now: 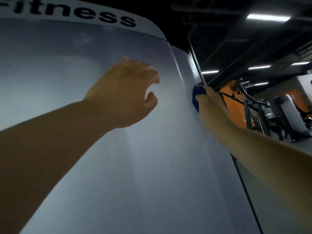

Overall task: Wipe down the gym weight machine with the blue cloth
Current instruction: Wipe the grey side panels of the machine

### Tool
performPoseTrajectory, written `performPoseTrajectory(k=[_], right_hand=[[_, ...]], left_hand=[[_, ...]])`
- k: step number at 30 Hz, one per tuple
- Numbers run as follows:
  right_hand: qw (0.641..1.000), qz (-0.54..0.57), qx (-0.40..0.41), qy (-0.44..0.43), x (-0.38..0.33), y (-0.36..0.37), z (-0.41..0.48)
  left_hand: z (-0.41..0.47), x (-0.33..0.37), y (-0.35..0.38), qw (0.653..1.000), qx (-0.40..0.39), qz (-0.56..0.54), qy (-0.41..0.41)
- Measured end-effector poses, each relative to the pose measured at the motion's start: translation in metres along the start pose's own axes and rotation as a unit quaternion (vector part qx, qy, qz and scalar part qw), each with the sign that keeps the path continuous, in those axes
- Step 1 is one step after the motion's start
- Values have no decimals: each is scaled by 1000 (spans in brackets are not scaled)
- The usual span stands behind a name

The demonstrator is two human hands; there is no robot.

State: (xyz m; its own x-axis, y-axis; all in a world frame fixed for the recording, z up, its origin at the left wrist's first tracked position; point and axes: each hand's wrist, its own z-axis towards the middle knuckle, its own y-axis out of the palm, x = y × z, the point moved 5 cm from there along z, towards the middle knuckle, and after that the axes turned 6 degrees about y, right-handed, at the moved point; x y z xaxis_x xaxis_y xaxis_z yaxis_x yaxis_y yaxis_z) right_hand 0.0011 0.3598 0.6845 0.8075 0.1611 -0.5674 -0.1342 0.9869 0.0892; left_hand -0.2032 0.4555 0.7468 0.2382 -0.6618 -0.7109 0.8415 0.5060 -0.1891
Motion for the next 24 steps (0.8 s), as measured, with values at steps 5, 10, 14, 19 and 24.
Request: performPoseTrajectory(k=[5,10,14,19,24], right_hand=[[988,5,-29,-151,25,2,-96],[996,2,-7,-94,7,-5,-14],[997,59,8,-42,15,5,5],[977,7,-40,-209,-2,17,-86],[970,13,-15,-242,-36,23,-38]], left_hand=[[-25,3,-1,998,17,33,-50],[-21,4,0,998,28,29,-57],[-22,2,-1,997,34,19,-61],[-22,5,-3,997,24,29,-62],[-24,5,-3,997,18,29,-62]])
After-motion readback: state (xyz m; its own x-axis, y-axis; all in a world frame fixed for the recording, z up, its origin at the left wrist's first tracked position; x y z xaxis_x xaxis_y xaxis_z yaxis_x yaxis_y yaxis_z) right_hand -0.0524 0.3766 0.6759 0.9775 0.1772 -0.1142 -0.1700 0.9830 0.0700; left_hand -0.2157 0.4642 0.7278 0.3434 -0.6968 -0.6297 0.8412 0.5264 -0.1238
